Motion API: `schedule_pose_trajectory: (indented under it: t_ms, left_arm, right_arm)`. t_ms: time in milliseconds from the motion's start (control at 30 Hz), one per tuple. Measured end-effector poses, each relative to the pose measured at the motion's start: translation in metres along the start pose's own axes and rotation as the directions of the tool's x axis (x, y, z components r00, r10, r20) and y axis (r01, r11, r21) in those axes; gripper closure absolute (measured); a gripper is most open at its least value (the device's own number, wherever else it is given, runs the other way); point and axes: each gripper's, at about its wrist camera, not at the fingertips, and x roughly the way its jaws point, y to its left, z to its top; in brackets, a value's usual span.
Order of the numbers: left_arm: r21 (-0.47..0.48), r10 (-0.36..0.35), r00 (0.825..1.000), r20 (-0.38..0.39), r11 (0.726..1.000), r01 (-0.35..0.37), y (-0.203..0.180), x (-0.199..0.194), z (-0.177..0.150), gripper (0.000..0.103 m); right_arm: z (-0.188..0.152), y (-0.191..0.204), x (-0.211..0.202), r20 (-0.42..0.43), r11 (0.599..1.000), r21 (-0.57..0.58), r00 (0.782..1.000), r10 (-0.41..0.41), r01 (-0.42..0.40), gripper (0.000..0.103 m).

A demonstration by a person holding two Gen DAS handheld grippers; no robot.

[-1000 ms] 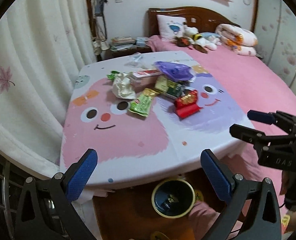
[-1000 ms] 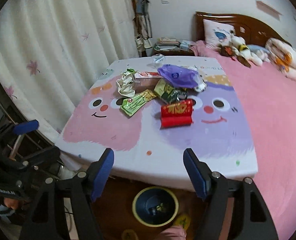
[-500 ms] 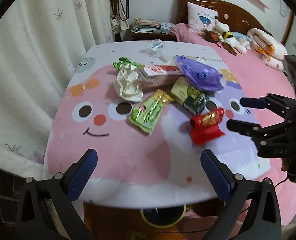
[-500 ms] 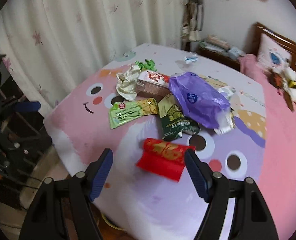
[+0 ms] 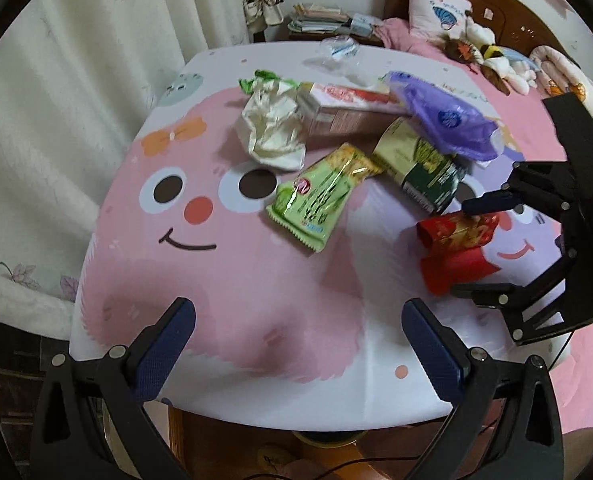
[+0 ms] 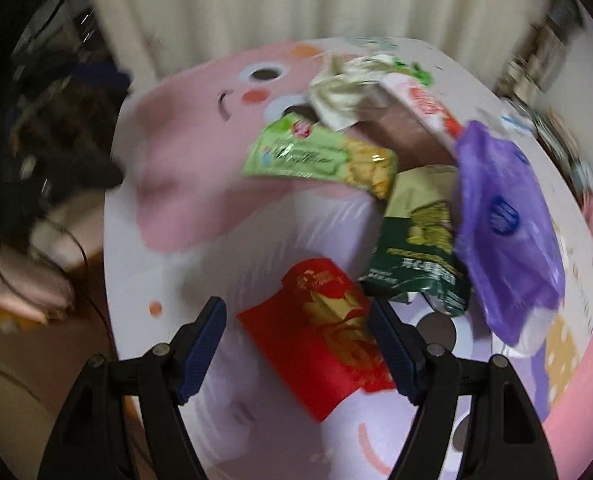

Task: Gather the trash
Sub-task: 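Grasp the red packet with the right gripper while the left grasps the green snack bag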

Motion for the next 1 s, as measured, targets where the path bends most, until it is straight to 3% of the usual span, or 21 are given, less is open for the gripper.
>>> schedule_pose_trajectory:
  t_ms: [300,467,533,600,733,867,1000]
  left_arm:
    - [-0.033,-0.026,0.999,-0.032,0.999,0.025,0.001,0.016,0.008,0.001]
    - [-0.022,-0.029,0.999,-0.024,0.999,0.028,-0.002,0.02,0.016,0.001]
    - [-0.009,-0.025,0.999,-0.022,1.0,0.025,-0.004,0.022,0.02,0.001]
    - [0.001,-0.022,1.0,-0.021,1.0,0.022,-0.004,0.024,0.023,0.001]
    - [0.024,-0.016,1.0,-0.016,1.0,0.016,-0.003,0.031,0.035,0.001]
    - [0.042,-0.019,1.0,-0.018,0.999,0.019,-0.002,0.043,0.051,0.001]
    - [0.063,-0.024,0.999,-0.044,0.998,0.026,-0.004,0.065,0.072,0.001]
  right_arm:
    - [-0.005,0.009,0.008,-0.06,0.987,-0.156,0.998,0.015,-0.024,0.029]
    - [-0.014,0.009,0.018,-0.111,0.982,-0.189,0.993,-0.037,0.015,0.029]
    - [-0.017,0.003,0.02,-0.124,0.989,-0.145,0.992,-0.033,0.015,0.034]
    - [-0.017,-0.005,0.016,-0.104,0.997,-0.078,0.994,-0.018,0.01,0.046]
    - [-0.022,-0.027,0.004,-0.058,0.994,0.106,0.998,0.005,0.001,0.079]
    - [-0.034,-0.05,0.0,-0.017,0.947,0.321,0.999,0.038,-0.031,0.083]
    - [-0.046,-0.06,-0.002,0.026,0.889,0.453,0.997,0.067,-0.072,0.086]
